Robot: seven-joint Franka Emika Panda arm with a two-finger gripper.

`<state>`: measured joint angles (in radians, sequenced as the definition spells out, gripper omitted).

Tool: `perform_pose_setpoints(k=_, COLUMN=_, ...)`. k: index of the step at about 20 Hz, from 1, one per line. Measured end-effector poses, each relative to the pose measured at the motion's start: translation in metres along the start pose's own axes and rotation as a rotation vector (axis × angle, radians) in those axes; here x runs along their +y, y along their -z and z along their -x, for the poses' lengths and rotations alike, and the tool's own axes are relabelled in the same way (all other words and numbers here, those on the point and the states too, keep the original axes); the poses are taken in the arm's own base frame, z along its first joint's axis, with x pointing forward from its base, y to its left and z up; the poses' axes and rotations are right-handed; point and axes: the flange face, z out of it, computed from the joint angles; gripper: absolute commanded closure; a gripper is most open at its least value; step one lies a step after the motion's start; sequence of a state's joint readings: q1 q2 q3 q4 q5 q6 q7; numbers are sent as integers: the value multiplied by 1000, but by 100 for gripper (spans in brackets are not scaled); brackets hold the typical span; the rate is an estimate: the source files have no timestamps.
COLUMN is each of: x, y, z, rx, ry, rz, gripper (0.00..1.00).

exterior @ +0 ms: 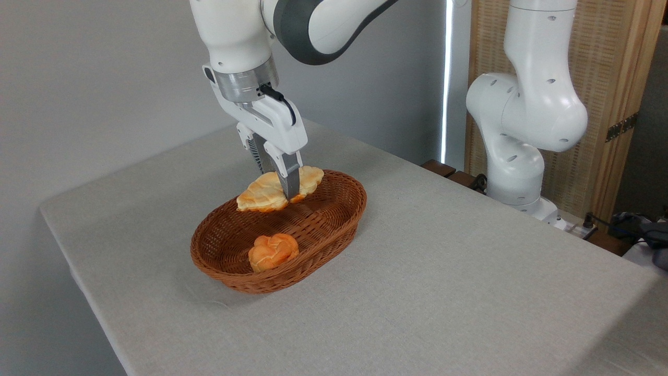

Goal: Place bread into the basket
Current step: 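Lower the flat bread into the basket and open the gripper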

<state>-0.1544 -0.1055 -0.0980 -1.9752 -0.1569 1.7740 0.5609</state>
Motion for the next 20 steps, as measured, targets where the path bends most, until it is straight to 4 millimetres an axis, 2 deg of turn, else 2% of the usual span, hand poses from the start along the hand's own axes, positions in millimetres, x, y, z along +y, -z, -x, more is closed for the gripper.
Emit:
perform_pose_setpoints(k=4, x=0, y=-1, z=0, rx=-4, ry=0, rz=2, gripper=1)
perform_pose_setpoints(k=20, x=0, y=-2, z=0, rx=-5, ry=0, rz=3, gripper=0)
